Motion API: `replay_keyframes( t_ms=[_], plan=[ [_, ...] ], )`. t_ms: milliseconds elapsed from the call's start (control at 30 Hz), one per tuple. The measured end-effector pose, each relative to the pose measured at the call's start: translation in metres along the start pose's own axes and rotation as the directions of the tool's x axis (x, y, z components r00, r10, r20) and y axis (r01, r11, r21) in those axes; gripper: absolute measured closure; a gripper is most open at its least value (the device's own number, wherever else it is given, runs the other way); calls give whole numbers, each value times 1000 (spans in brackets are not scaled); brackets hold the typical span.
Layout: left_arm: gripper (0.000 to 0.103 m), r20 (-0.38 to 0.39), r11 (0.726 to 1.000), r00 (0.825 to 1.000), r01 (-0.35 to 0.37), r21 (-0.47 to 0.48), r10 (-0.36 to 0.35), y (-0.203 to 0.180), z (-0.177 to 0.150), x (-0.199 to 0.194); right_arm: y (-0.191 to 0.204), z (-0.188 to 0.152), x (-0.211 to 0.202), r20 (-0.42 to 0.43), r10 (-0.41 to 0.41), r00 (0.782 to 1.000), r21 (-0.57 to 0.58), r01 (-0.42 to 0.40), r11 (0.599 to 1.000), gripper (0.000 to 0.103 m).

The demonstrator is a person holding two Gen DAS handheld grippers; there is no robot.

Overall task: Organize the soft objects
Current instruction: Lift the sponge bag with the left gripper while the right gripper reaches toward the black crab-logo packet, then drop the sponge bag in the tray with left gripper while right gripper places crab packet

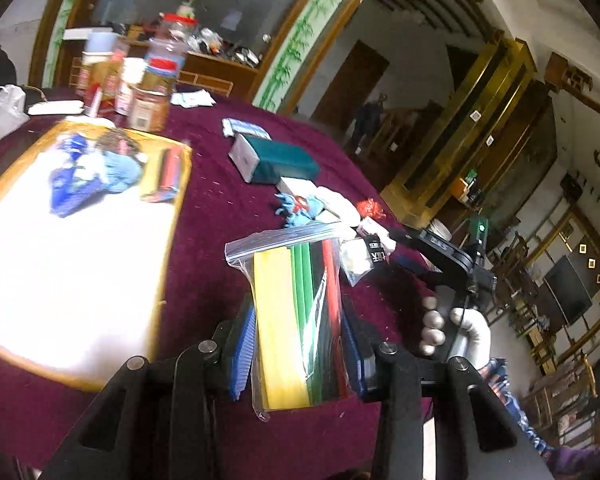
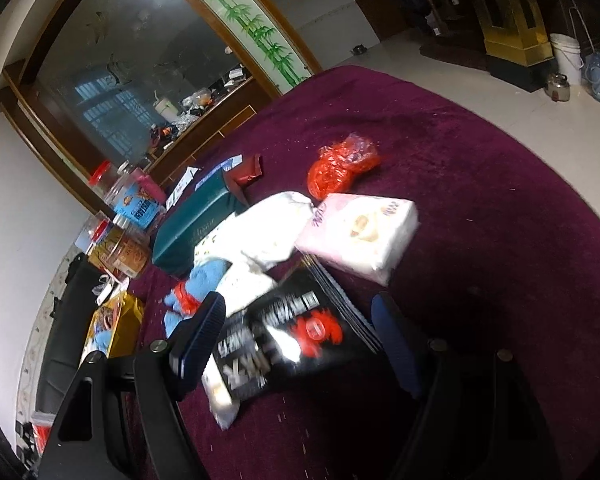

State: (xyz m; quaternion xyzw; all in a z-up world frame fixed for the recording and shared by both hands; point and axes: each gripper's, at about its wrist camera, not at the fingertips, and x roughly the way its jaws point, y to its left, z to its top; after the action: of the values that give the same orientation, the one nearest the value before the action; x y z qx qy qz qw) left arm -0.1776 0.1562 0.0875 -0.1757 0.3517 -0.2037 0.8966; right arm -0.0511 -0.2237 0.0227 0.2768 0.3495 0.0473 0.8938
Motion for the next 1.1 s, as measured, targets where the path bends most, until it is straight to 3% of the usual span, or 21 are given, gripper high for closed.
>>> replay_keyframes(
  t_ms=[100, 200, 367, 533, 600, 633, 733, 933, 1100],
  plan=[
    [62, 26, 1000, 1000, -3, -7, 3, 10, -8, -18, -2, -6, -20, -14, -11, 1000, 8, 12, 1000, 28],
    [62, 44, 999, 999, 21, -46, -19, 25, -14, -22, -2, -13, -34, -61, 29, 998, 58, -25, 998, 28],
    [62, 56, 996, 998, 20, -92, -15, 44, -22, -34, 21, -24, -11, -197, 95, 976, 125, -71, 990, 28],
    [62, 94, 992, 995, -10, -129, 23, 62, -27, -60, 40, -18, 24, -210, -11, 978, 161, 46, 986, 29],
    [62, 105, 990, 994, -19, -139, 34, 67, -29, -66, 39, -15, 33, -208, -30, 978, 199, 72, 977, 52],
    [62, 109, 989, 993, -22, -147, 38, 71, -30, -68, 37, -15, 35, -203, -34, 979, 221, 80, 972, 58],
    [62, 106, 986, 993, -33, -166, 51, 81, -32, -67, 28, -16, 38, -185, -15, 983, 261, 64, 963, 64],
    [62, 73, 974, 996, -39, -221, 57, 102, -23, -57, 40, -21, -4, -118, -20, 993, 118, 34, 992, 64],
    [62, -6, 960, 989, -148, -236, 150, 121, 5, -42, 79, -20, -31, -116, 74, 991, -4, -75, 997, 64]
  ],
)
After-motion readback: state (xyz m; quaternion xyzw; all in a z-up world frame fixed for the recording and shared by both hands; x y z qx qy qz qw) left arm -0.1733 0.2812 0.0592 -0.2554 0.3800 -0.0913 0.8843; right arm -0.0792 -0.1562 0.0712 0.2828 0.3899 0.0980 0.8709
